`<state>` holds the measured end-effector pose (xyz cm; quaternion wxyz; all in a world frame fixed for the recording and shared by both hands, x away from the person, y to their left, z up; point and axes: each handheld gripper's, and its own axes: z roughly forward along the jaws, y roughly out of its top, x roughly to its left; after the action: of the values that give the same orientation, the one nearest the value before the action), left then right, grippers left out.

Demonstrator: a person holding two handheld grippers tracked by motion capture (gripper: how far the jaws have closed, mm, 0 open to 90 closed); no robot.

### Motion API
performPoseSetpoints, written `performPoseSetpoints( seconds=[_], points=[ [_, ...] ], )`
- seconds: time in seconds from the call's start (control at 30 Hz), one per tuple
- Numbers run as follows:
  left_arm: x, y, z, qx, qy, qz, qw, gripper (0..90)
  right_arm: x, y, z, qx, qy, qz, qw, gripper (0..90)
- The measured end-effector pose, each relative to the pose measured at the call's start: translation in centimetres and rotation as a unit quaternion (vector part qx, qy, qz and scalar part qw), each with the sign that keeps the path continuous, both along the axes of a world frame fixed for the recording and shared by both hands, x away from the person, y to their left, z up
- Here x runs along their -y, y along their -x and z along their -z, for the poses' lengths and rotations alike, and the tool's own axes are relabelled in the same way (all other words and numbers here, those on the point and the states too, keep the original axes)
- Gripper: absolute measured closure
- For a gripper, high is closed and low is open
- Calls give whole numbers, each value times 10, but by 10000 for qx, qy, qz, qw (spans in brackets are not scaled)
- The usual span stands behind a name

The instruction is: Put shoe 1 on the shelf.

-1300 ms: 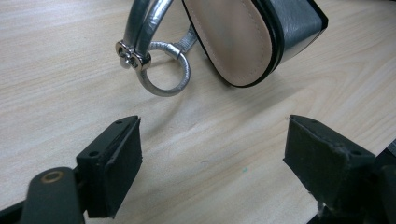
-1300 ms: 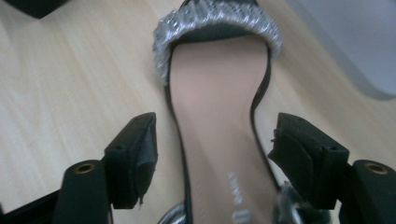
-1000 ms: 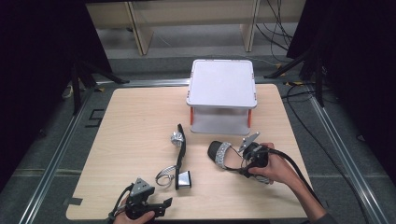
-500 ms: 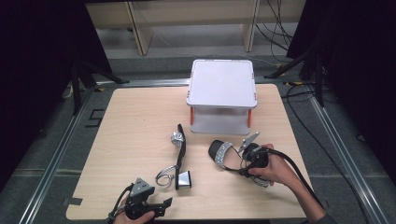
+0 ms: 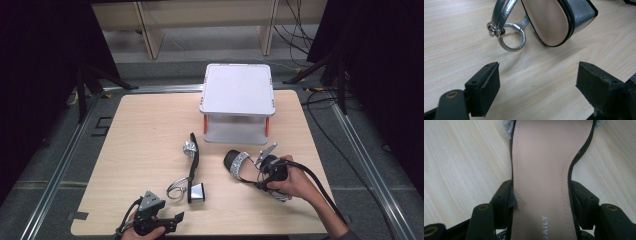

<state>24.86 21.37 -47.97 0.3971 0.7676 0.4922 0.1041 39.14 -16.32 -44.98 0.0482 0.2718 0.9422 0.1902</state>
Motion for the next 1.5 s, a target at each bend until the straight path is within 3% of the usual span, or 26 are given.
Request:
performPoseSetpoints(
  seconds=[0.07,0.1,0.17,0.3,0.5,0.77,0.9,0.97,1.0,1.03,1.13,1.17,1.27,1.37,1.5],
  points=[
    [0,0,0,23,-10,26,10000,182,2,-1,-2,-53,-146,12,9999,427],
    [-1,0,0,9,-120,21,9999,182,2,-1,-2,-53,-146,12,9999,427],
    [0,0,0,20,-20,29,10000,182,1,-1,-8,-106,-231,33,9997,427],
    [-2,0,-1,-13,-146,13,9999,182,-2,-2,-13,-125,-326,29,9994,427],
    [-2,0,-1,-18,-87,42,10000,182,-14,-8,-30,-196,-383,-9,9991,427],
    [-1,1,-1,1,-31,-12,10000,182,-39,-15,-73,-300,-639,-67,9975,427],
    [-1,1,-1,24,-8,-14,10000,182,-50,-18,-96,-109,-812,-242,9963,427],
    [-1,1,-1,25,-13,-8,10000,182,-61,-19,-115,-103,-959,-185,9952,427],
    [-2,1,-1,-12,-99,41,9999,182,-61,-19,-115,-103,-959,-185,9952,427],
    [-2,1,-1,7,-86,39,10000,182,-64,-21,-120,-104,-1009,-293,9944,427],
    [-1,1,-1,30,3,-17,10000,182,-75,-26,-140,-157,-1159,-238,9929,427],
    [-2,1,-1,25,-18,1,10000,183,-79,-32,-149,9,-1262,-328,9915,427],
    [-2,1,-2,14,-7,-17,10000,183,-84,-39,-160,50,-1376,-321,9900,427],
    [-1,2,-2,32,7,-13,10000,183,-89,-53,-176,163,-1426,-185,9895,427],
    [-2,2,-2,36,-14,12,10000,184,-93,-79,-192,225,-1476,321,9883,428]
  ],
)
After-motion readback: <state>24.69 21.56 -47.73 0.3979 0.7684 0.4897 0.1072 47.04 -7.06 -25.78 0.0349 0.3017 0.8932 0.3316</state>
